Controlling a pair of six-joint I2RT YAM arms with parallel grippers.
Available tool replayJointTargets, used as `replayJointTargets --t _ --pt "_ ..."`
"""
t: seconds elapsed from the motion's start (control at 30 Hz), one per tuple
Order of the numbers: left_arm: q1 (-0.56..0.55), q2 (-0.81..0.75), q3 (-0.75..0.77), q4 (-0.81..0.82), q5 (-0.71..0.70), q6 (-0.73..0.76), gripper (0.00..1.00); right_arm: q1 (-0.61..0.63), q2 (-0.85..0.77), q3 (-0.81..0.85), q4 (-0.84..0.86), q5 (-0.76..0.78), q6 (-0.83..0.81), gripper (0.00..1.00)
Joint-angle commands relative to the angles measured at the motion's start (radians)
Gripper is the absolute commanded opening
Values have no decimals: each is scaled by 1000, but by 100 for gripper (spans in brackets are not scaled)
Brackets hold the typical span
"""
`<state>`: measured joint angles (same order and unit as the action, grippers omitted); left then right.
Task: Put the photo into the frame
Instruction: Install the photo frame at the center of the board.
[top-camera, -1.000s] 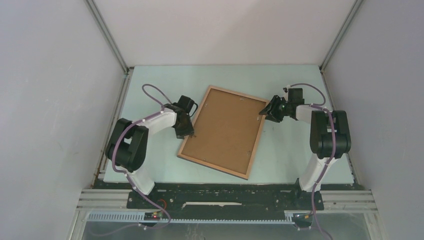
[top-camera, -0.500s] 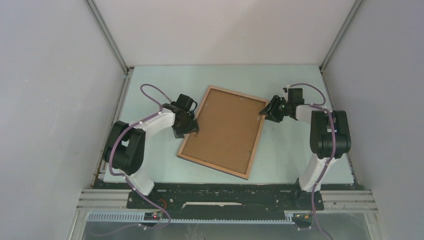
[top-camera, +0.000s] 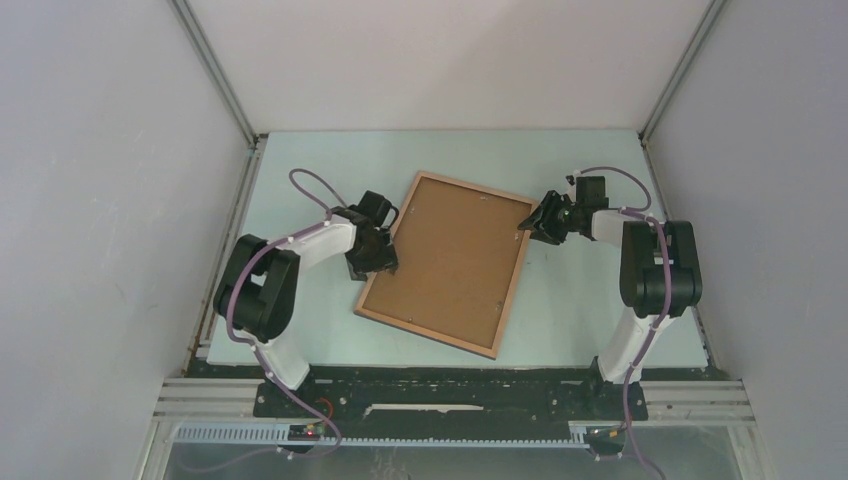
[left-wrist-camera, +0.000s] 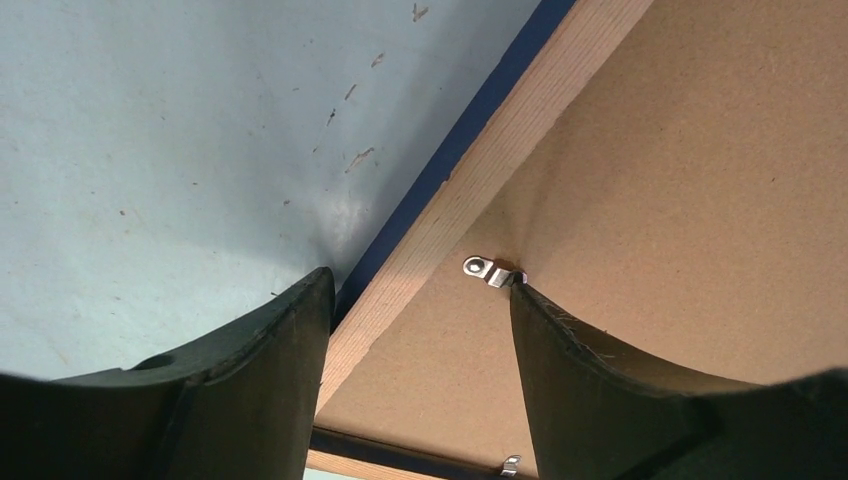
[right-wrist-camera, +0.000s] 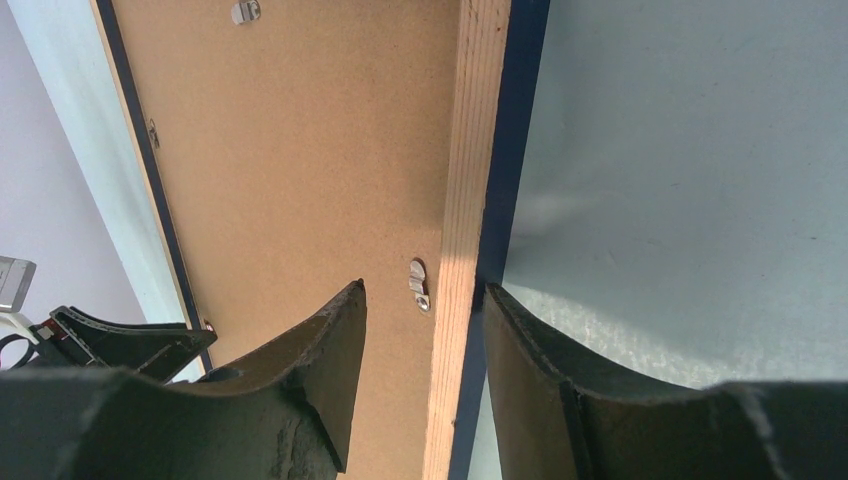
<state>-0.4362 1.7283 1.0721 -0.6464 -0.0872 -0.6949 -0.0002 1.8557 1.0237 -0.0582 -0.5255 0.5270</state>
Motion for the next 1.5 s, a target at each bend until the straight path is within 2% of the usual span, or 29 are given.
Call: replayJointTargets --t 0.0,0.3,0.43,0.53,0.7,0.83,0.9,1.13,1.33,1.47 --pt "-7 8 61 -25 -30 21 71 8 -30 -1 33 -41 12 54" --pt "-8 -37 55 -2 -9 -1 76 8 -31 -1 33 -42 10 54" --pt "-11 -67 40 16 -36 2 84 8 -32 -1 32 -41 11 54" --pt "-12 -66 42 16 -46 3 86 9 -33 -1 30 -37 10 54" --pt "-12 -21 65 14 -51 -1 85 8 -39 -1 25 -25 8 52" --pt "-12 -2 77 10 -55 1 82 8 -36 -1 29 -30 8 41" --pt "-12 -2 81 5 -57 3 80 9 -36 -2 29 -28 8 40" --pt "-12 0 83 -7 -69 2 77 9 -38 -1 23 -21 10 41" --pt "-11 21 93 -11 -81 -8 80 8 -38 -1 24 -23 7 41" --pt "-11 31 96 -12 -90 -11 77 8 -36 -1 27 -25 7 41"
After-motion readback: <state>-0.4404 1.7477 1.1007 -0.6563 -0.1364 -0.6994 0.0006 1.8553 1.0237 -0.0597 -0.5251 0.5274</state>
